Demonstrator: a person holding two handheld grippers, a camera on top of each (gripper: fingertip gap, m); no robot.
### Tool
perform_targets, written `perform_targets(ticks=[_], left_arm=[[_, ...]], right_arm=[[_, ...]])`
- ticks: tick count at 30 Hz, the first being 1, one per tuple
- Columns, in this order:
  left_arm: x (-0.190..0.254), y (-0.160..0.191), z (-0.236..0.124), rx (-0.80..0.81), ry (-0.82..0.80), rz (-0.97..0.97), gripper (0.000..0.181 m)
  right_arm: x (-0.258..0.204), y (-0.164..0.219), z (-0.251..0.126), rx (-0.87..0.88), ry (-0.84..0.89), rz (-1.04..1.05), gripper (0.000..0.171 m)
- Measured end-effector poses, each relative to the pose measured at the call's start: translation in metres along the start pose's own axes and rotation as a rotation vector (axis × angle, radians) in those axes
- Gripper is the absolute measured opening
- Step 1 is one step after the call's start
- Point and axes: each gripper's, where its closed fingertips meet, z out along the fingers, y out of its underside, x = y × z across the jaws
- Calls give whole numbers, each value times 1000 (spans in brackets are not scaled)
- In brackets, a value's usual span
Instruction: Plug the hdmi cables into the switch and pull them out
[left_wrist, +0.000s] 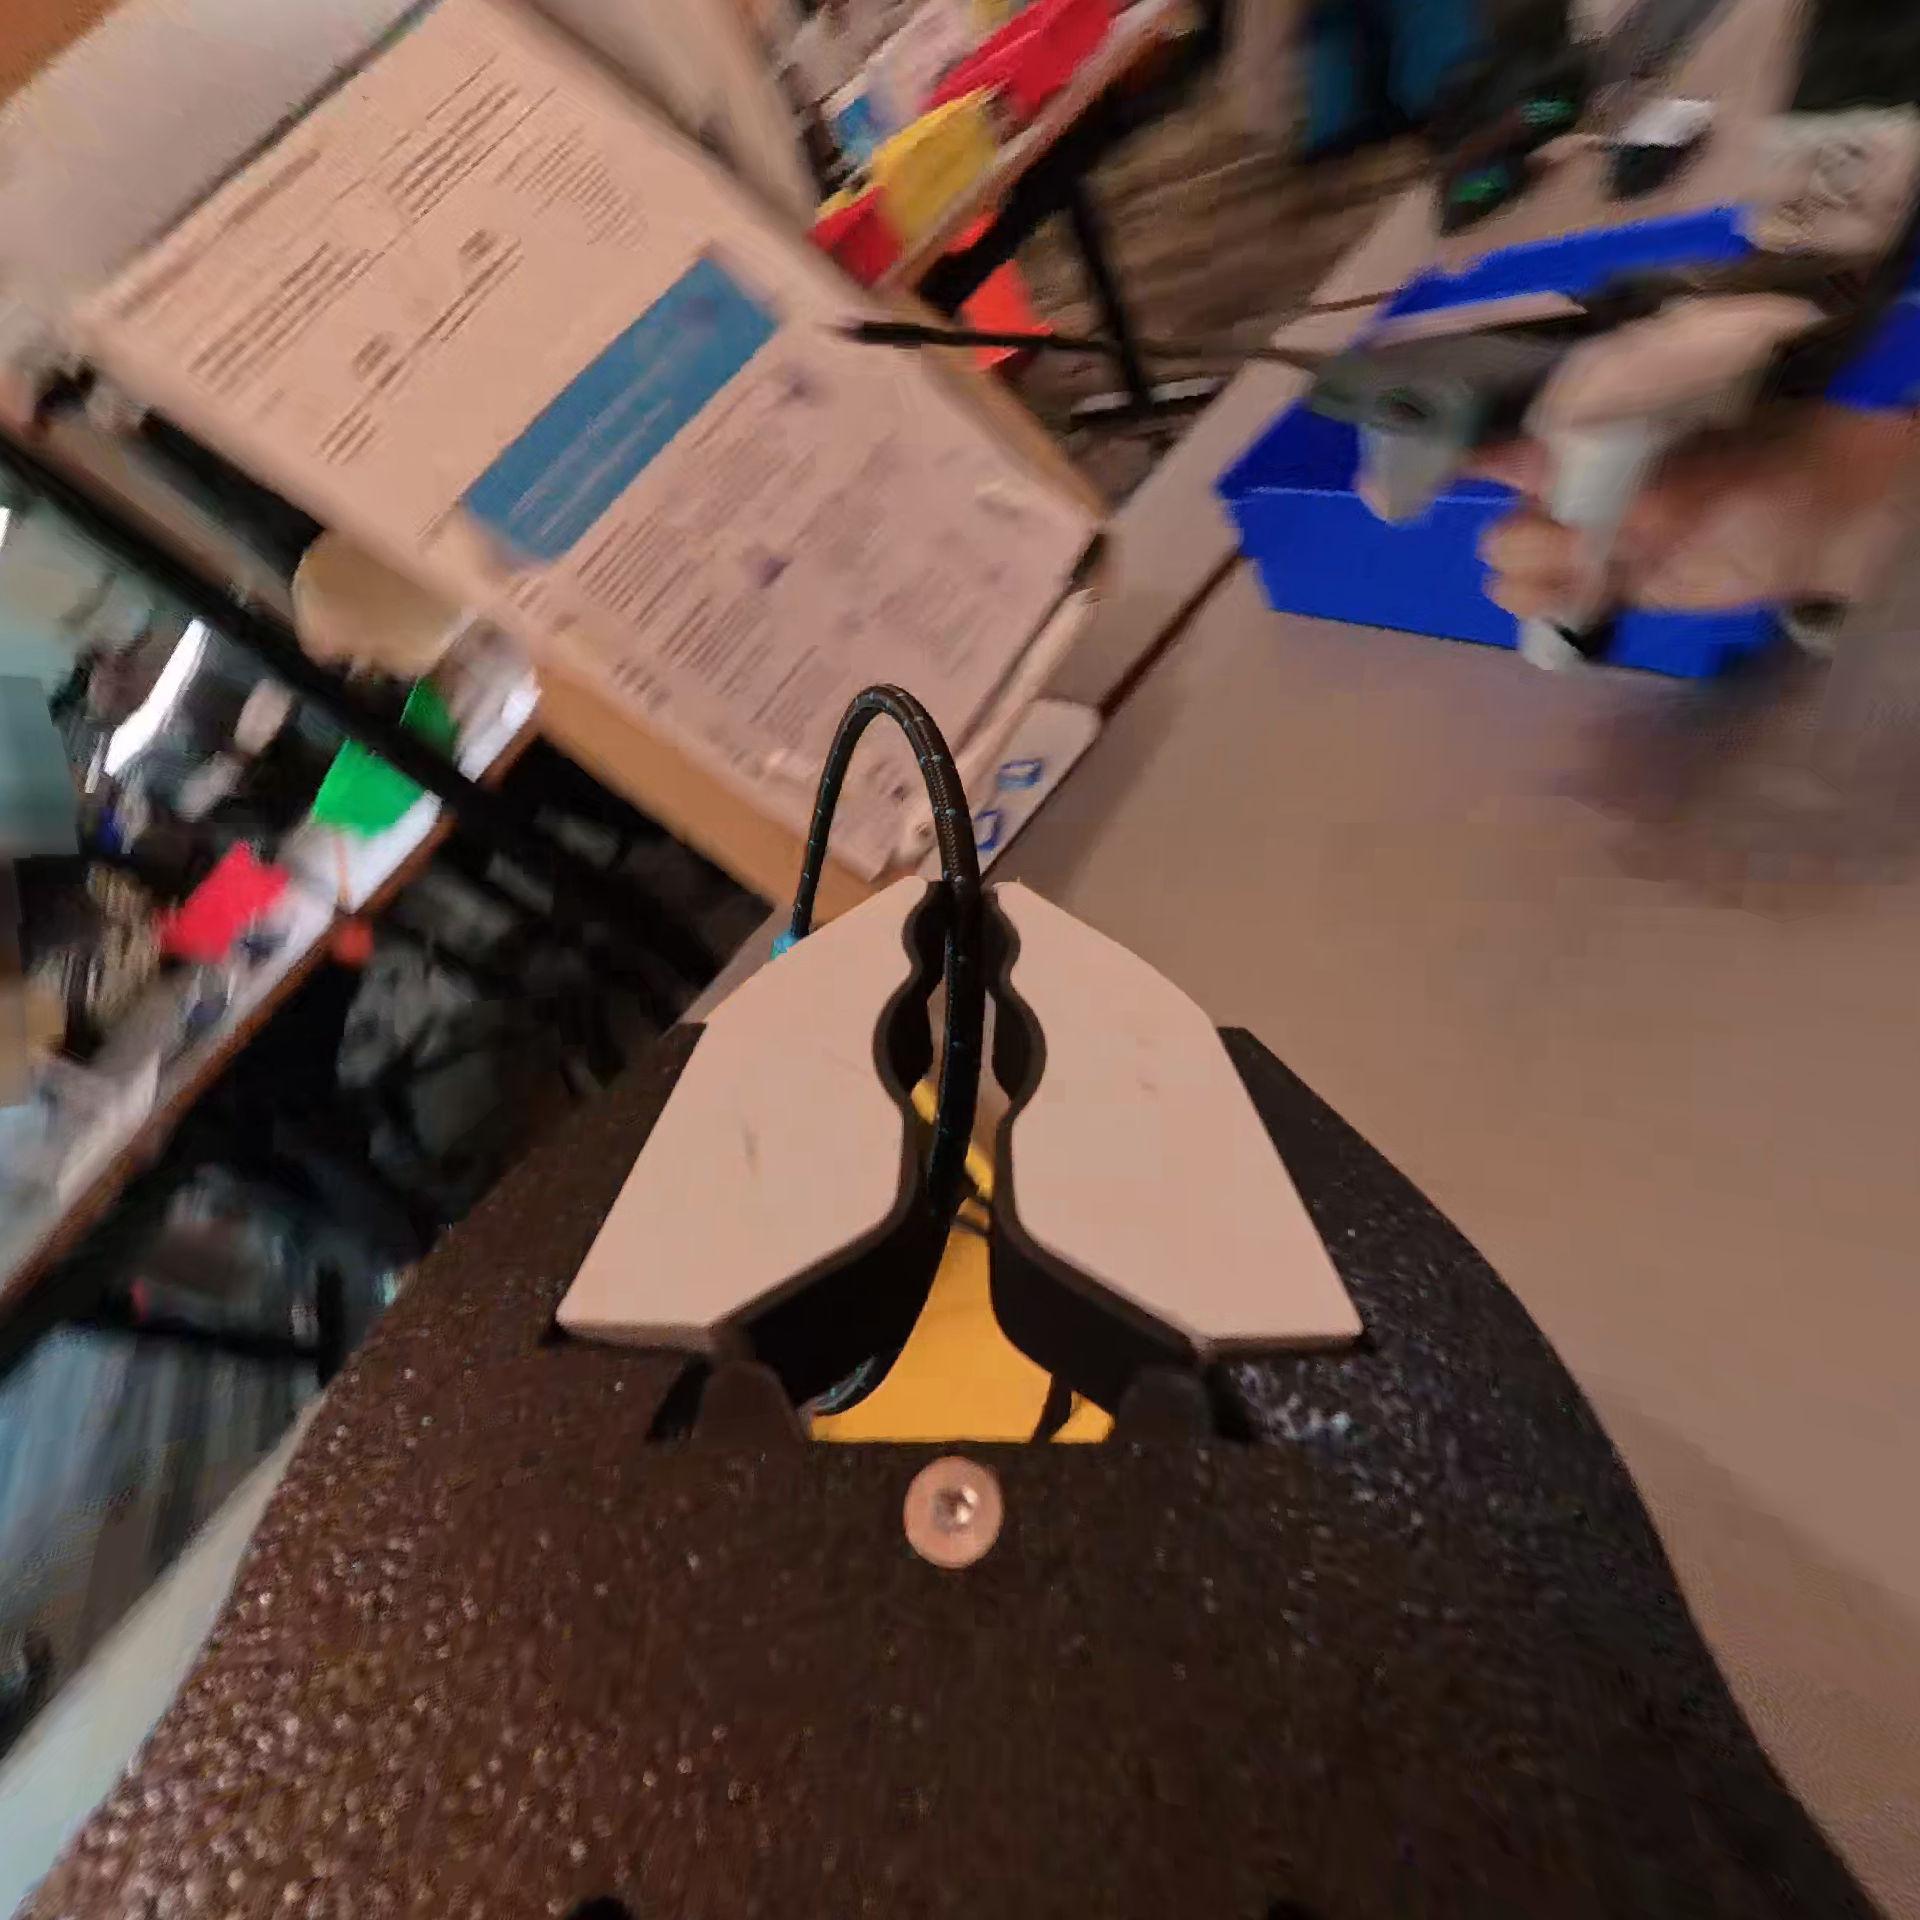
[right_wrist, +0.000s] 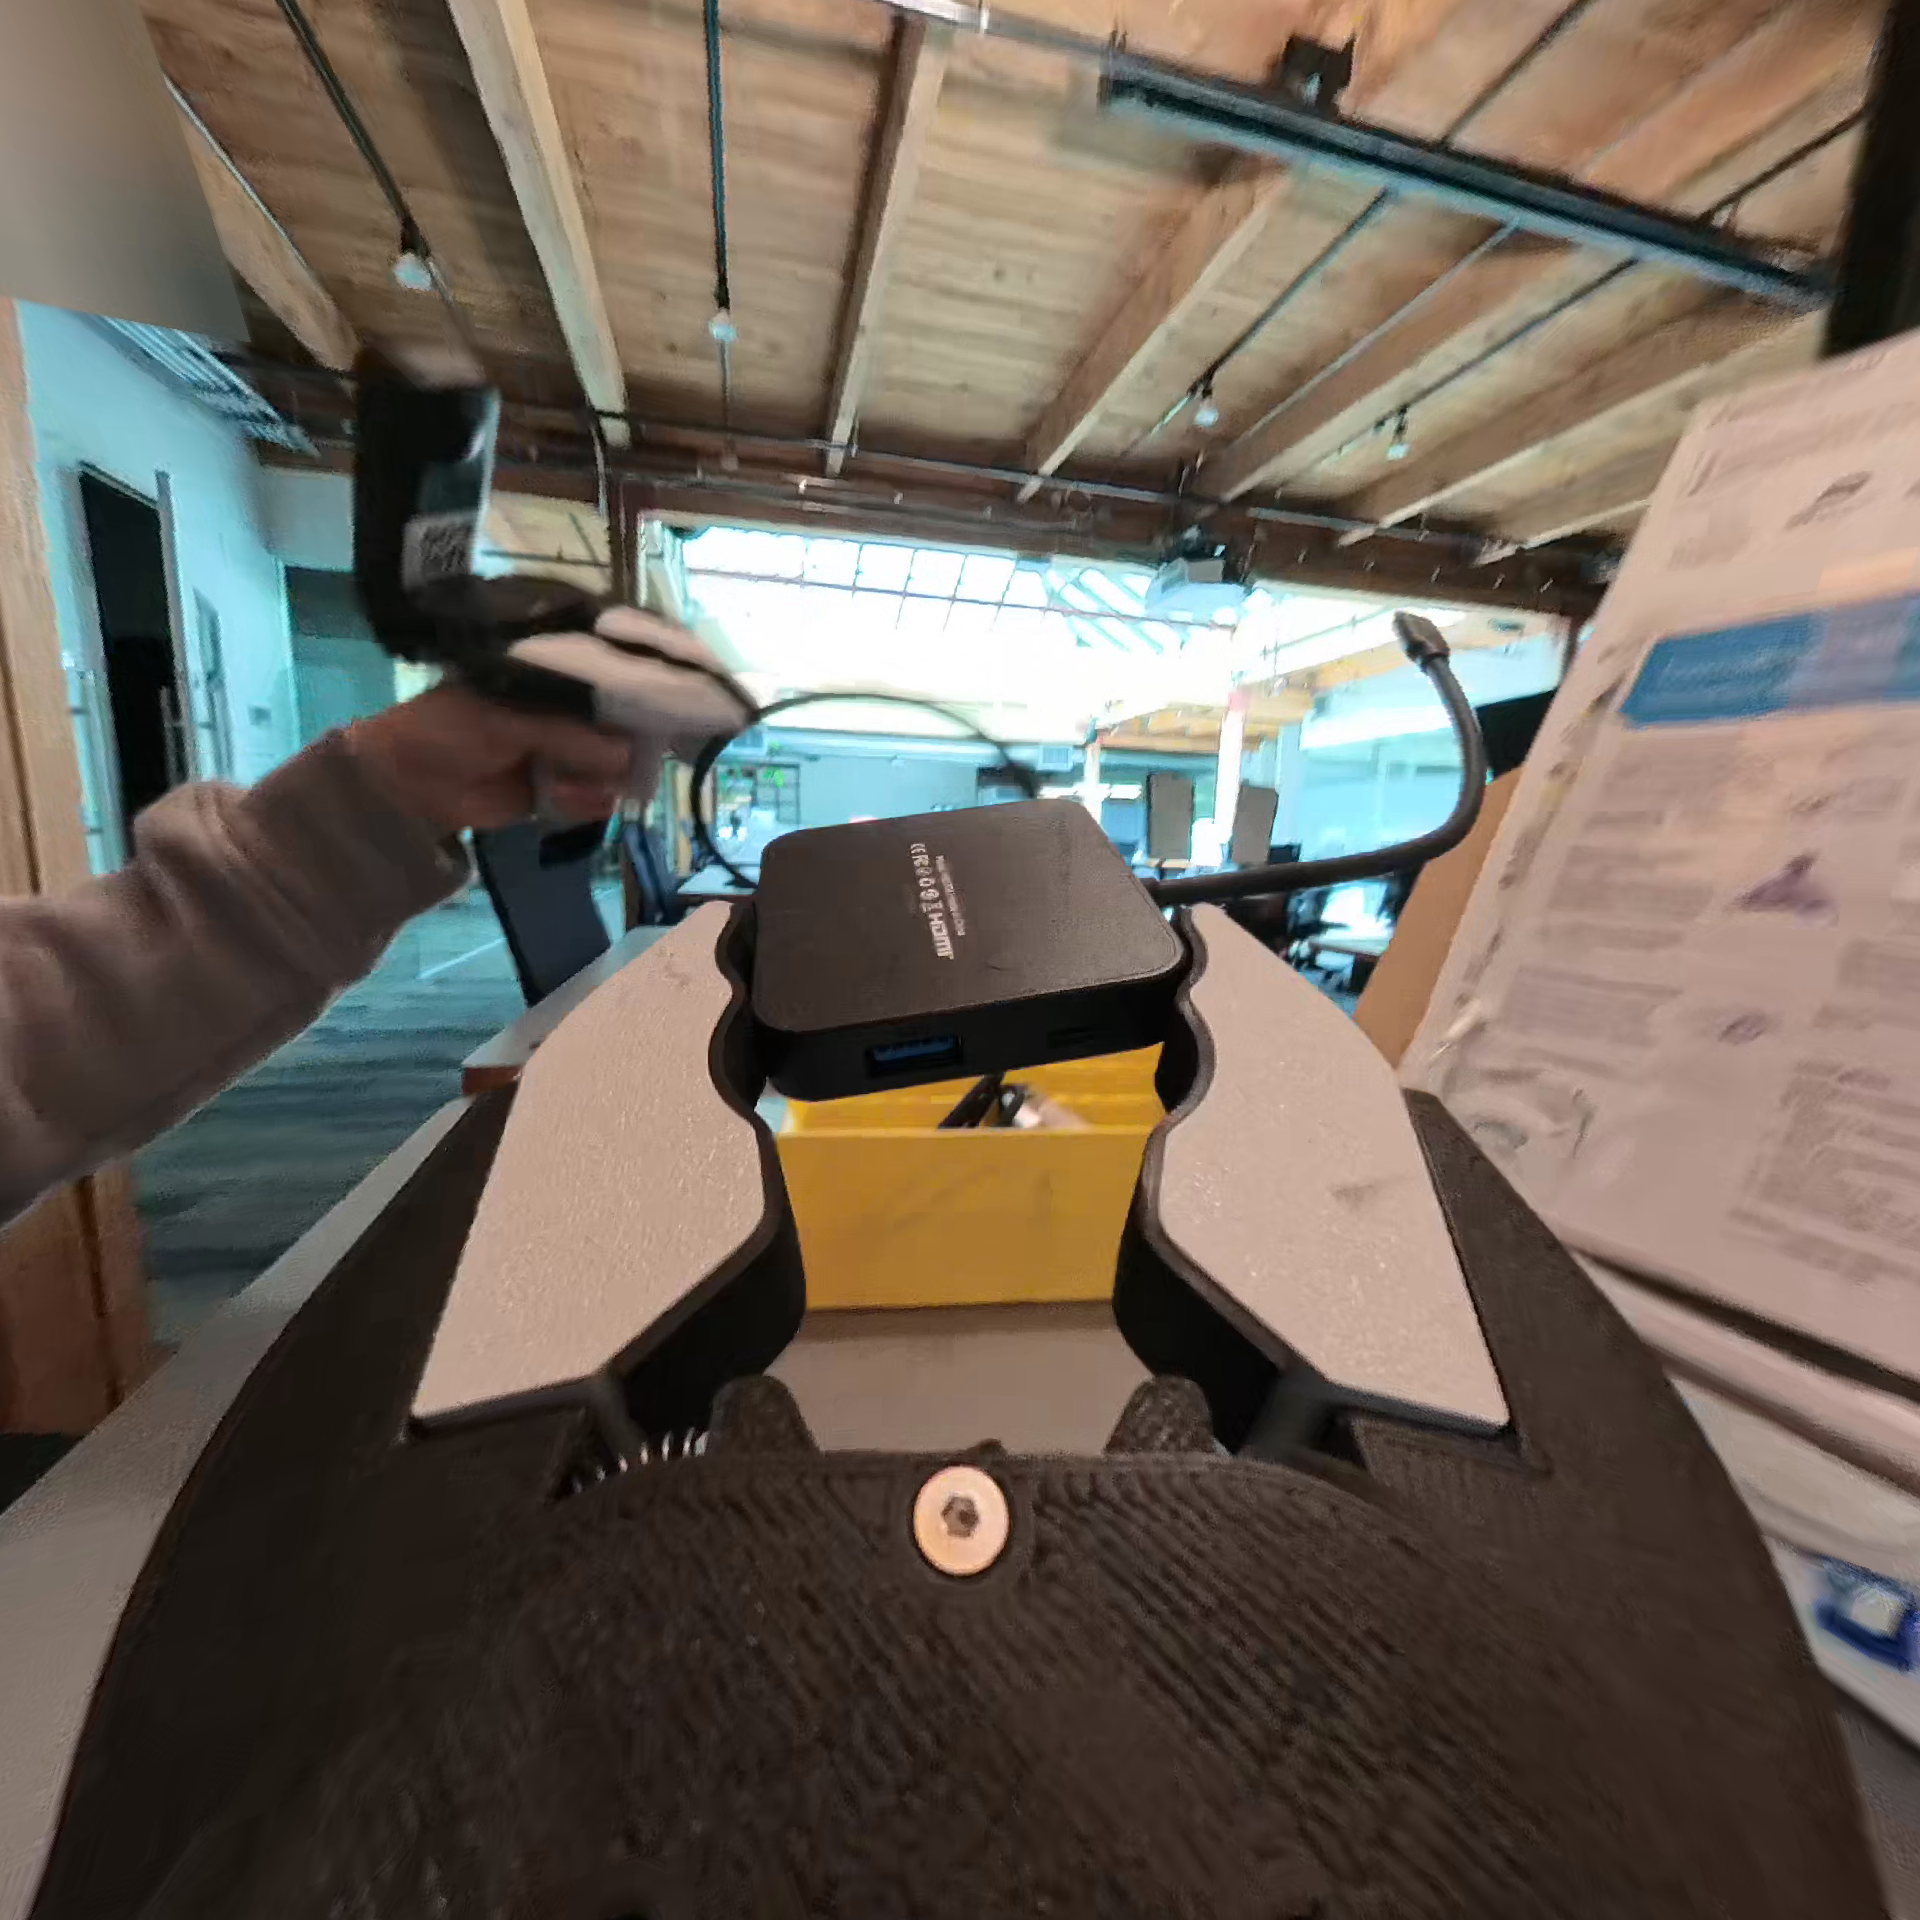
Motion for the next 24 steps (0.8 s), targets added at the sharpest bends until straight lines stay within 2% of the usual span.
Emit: perform_targets(ticks=[2,6,10,16,17,19,21,24], left_arm=[[49,-3,14,61,132,165,6],[147,39,50,96,367,339,6],[213,79,64,120,558,273,6],[254,115,56,55,797,135,8],[258,118,51,29,847,90,12],[260,112,45,9,919,-14,41],[252,95,50,53,910,-112,48],[226,88,92,38,704,-141,53]], right_arm=[[8,-27,-13,42,29,-36,75],[23,-44,-36,26,80,-91,75],[29,-43,-41,29,98,-84,75],[27,-31,-37,-2,76,-78,75],[28,-29,-37,-7,75,-78,75],[28,-26,-37,-17,69,-75,76],[28,-25,-37,-16,64,-69,75],[24,-25,-35,-27,44,-66,75]])
